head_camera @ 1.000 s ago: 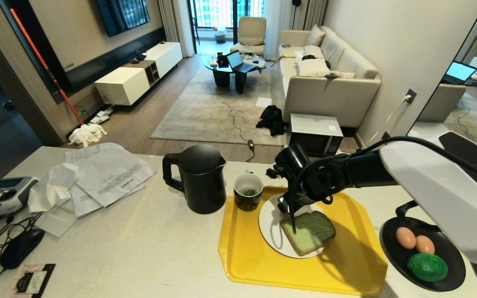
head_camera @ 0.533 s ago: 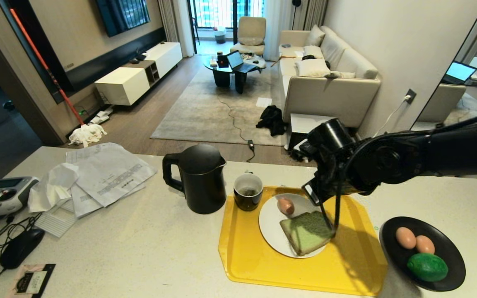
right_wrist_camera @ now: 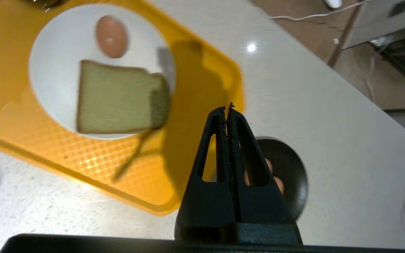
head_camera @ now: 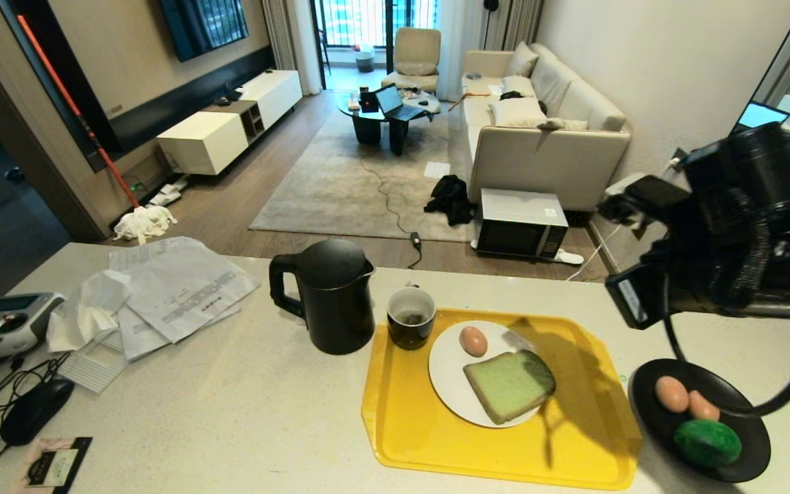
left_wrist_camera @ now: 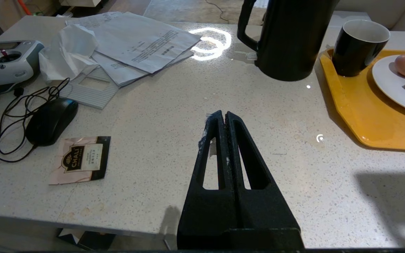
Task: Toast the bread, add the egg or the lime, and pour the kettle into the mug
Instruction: Pick up the kettle
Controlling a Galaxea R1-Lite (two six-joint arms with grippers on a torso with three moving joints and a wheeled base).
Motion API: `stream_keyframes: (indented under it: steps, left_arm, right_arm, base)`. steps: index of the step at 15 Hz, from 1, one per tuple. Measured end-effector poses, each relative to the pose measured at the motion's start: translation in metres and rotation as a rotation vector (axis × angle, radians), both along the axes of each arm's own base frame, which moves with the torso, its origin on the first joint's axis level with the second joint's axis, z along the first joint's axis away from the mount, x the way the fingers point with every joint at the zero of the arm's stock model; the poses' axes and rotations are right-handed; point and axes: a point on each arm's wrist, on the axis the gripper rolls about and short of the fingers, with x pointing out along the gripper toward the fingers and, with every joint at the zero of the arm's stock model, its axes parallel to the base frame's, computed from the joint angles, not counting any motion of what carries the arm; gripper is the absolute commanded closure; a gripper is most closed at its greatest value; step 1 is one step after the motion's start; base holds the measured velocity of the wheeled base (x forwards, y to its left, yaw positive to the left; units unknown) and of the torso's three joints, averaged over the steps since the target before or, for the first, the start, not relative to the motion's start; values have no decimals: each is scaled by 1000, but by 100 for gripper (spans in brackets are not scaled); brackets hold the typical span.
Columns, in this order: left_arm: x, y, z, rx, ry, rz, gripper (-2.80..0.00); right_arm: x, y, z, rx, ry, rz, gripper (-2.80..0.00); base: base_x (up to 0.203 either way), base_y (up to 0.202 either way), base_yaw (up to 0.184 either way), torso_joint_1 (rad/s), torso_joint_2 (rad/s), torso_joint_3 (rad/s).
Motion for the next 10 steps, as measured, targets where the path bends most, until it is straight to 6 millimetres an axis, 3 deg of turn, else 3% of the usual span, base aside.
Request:
stream_keyframes:
  steps: [3, 6, 10]
  left_arm:
    - [0, 0, 0, 0, 0, 1, 0]
    - [0, 0, 0, -1, 0, 1, 0]
    - [0, 0, 0, 0, 0, 1, 0]
  right_arm:
    - [-35, -55, 29, 62, -114, -144, 0]
    - [-88, -98, 43, 141, -223, -234, 0]
    - [-173, -107, 38, 210, -381, -238, 0]
  base:
    - [0, 0, 0, 0, 0, 0]
    - [0, 0, 0, 0, 0, 0]
    - [0, 0, 0, 0, 0, 0]
